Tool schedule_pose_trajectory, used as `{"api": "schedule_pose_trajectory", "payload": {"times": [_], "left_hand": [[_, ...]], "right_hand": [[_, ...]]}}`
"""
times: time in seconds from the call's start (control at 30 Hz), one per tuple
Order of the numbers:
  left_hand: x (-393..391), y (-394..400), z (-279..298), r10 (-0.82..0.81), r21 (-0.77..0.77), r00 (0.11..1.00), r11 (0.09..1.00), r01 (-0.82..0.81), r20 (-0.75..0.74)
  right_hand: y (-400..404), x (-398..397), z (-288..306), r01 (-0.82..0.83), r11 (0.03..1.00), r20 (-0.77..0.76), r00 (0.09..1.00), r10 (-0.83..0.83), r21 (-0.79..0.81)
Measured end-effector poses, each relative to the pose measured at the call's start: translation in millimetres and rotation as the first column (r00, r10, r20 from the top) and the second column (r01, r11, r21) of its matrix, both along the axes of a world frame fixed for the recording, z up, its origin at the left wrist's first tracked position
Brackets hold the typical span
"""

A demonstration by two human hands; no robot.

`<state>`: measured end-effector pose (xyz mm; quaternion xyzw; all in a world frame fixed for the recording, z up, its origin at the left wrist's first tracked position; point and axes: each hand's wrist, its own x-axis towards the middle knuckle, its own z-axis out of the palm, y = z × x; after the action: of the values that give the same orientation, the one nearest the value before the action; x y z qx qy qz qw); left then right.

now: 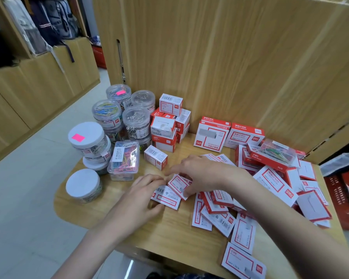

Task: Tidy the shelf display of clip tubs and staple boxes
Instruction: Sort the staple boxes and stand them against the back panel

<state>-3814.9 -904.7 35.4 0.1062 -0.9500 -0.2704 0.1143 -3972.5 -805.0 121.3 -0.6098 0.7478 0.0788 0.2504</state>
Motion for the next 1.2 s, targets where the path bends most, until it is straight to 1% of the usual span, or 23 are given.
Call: {"api": "schedule_pose_trajectory", "payload": {"times": [0.1,0.2,0.3,0.33,0.37,0.43,0.53,0.57,0.6,0.67,0.7,0.77,0.8,0.87,0.93,1.0,1.07,1.1,1.13,1.2], "left_hand": [[1,0,0,0.025,0.013,1.0,1.0,-0.025,0.014],[1,0,0,0.044,0.022,0.999,0.999,-0.044,0.015],[2,-1,1,0.064,-0.001,0.998,0.998,-0.064,-0.003],[2,0,1,0.066,-0.003,0.998,0.998,-0.066,0.001],[1,0,2,0.061,-0.005,0.998,0.998,-0.061,0.012],[0,2,5,0.036,0.007,0.999,0.999,-0.036,0.011],[-6,7,12,0.01,0.04,0.999,0.999,-0.008,-0.045],[-9,9,15,0.004,0.048,0.999,0.999,-0.001,-0.053],[-13,10,17,0.002,0.055,0.999,0.998,0.0,-0.05],[-24,13,19,0.002,0.048,0.998,0.999,0.001,-0.065],[-30,14,20,0.004,0.027,0.997,1.0,-0.002,-0.078],[-44,17,23,0.01,-0.003,1.0,1.0,-0.01,-0.028],[-50,18,23,0.005,-0.018,1.0,1.0,-0.005,0.011],[-63,20,21,-0.022,-0.062,0.996,0.998,0.027,0.085],[-71,19,20,-0.028,-0.095,0.993,0.995,0.039,0.114],[-72,19,23,-0.009,-0.087,0.997,0.996,0.015,0.07],[-72,21,31,0.011,-0.024,0.999,1.0,-0.012,-0.046],[-72,21,37,0.021,0.012,0.993,1.0,-0.02,-0.114],[-74,22,42,0.02,0.04,0.985,0.999,-0.013,-0.173],[-80,24,51,-0.032,0.07,0.97,0.996,0.05,-0.24]], "right_hand": [[4,5,-6,0.047,0.997,0.002,0.999,-0.047,-0.053],[11,5,-11,0.128,0.979,0.117,0.987,-0.11,-0.16],[13,7,-15,0.134,0.947,0.205,0.976,-0.075,-0.292],[14,8,-16,0.153,0.931,0.243,0.967,-0.072,-0.331],[15,8,-16,0.209,0.905,0.304,0.948,-0.094,-0.371],[20,0,-12,0.409,0.808,0.476,0.86,-0.186,-0.424],[31,-20,3,0.691,0.605,0.688,0.659,-0.304,-0.395],[36,-27,8,0.748,0.548,0.723,0.606,-0.332,-0.375],[42,-33,11,0.78,0.505,0.736,0.578,-0.353,-0.37],[53,-42,15,0.805,0.462,0.733,0.561,-0.384,-0.373],[58,-44,15,0.821,0.448,0.742,0.538,-0.4,-0.354],[67,-45,14,0.841,0.438,0.749,0.505,-0.428,-0.317],[69,-44,13,0.831,0.448,0.738,0.523,-0.426,-0.331],[75,-44,12,0.779,0.485,0.687,0.603,-0.407,-0.397],[82,-44,12,0.705,0.556,0.576,0.697,-0.427,-0.44],[91,-45,13,0.644,0.637,0.505,0.751,-0.425,-0.423],[98,-44,13,0.613,0.678,0.517,0.765,-0.383,-0.405],[101,-43,12,0.63,0.671,0.581,0.734,-0.351,-0.39],[103,-42,13,0.675,0.644,0.681,0.662,-0.312,-0.361],[108,-39,14,0.775,0.578,0.852,0.462,-0.244,-0.255]]}}
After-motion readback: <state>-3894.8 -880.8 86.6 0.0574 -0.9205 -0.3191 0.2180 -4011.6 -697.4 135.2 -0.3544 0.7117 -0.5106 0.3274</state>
